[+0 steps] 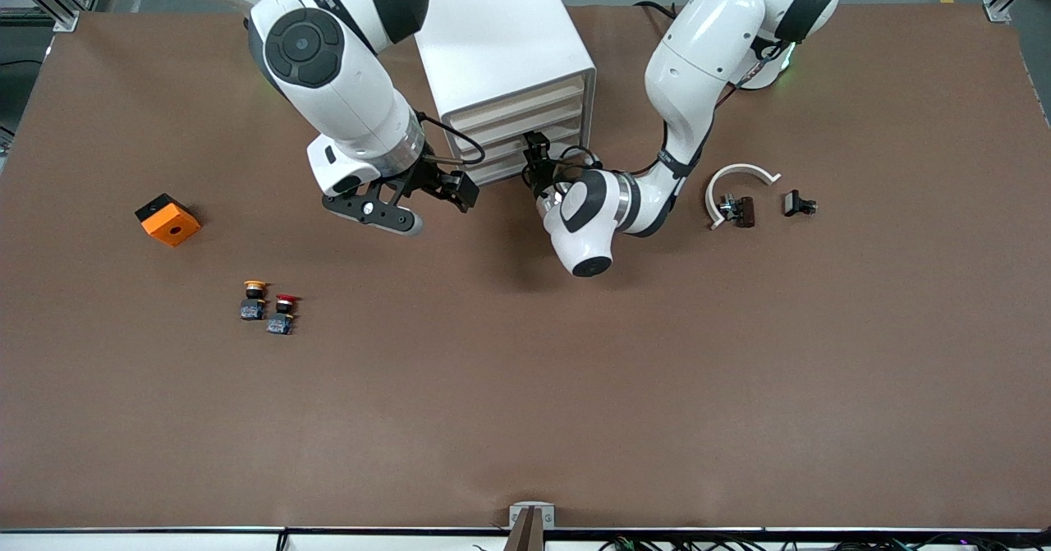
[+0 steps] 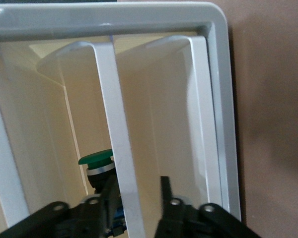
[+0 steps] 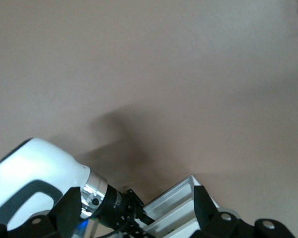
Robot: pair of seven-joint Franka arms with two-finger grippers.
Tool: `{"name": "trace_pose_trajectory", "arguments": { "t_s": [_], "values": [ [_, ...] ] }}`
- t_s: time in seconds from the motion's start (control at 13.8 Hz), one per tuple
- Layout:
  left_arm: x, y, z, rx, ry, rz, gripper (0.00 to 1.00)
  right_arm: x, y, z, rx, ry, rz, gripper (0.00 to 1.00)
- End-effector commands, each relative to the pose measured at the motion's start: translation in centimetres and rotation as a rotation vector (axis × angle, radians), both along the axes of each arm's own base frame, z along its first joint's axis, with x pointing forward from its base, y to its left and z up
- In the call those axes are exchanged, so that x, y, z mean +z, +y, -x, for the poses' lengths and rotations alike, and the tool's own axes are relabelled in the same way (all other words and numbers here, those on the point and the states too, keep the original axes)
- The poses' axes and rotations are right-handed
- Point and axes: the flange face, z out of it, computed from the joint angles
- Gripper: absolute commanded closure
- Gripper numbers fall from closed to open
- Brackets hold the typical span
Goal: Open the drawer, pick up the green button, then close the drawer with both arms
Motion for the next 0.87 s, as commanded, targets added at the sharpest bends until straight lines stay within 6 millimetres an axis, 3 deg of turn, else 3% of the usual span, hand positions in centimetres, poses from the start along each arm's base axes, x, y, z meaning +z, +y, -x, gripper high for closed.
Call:
{"name": "trace_pose_trajectory", "arguments": {
  "t_s": [0.0, 0.14, 0.43, 0.8],
  "values": [
    [0.1, -0.2, 0.2, 0.021, 0.006, -0.011, 1.00, -0.6, 1.6, 0.3, -0.108, 0.034, -0.004, 0.00],
    [0.2, -0.3, 0.1, 0.018, 0.001, -0.010, 1.00, -1.1, 3.4, 1.5, -0.095, 0.040, 0.005, 0.00],
    [0.2, 0.3, -0.7, 0.027, -0.010, -0.008, 1.00, -2.0, 4.4, 2.0, -0.167, 0.079, 0.002, 0.00],
    [2.3, 2.8, -6.3, 0.097, -0.072, 0.037, 1.00, -3.4, 5.2, 2.3, -0.271, 0.106, 0.036, 0.00]
  ]
}}
